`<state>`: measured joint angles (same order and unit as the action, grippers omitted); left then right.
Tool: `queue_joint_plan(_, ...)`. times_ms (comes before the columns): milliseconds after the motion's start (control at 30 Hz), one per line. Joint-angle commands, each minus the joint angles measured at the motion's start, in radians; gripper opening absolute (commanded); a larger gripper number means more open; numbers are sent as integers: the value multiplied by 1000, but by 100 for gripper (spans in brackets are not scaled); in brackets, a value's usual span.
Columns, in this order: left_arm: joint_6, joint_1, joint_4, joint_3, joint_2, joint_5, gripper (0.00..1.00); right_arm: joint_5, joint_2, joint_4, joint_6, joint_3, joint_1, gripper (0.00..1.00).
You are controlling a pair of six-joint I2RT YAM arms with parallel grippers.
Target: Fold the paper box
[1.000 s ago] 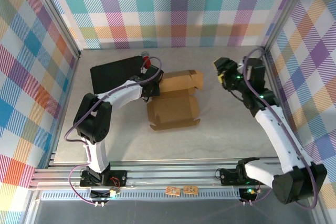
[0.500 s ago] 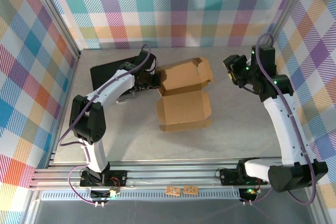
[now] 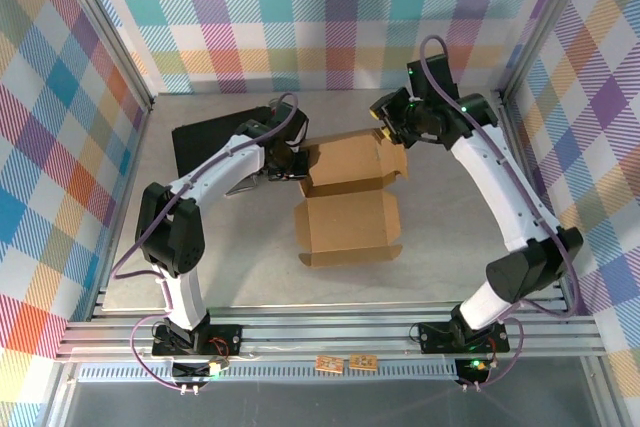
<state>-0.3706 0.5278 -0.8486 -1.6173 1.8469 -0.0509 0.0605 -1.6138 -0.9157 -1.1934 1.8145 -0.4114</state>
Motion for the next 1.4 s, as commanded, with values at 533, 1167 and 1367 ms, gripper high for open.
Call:
queue_joint_plan(533,-1,24,-93,-88,-42,37,0,72,-121,28,40,9,-9,47)
queue_joint_plan(1167,-68,13,-173,-152,-21,54,0,-52,23,2,115,-42,-9,44)
queue_joint_plan(1367,-67,8,-215,-178,-13,69,0,-97,330,168,188,-459,-9,44)
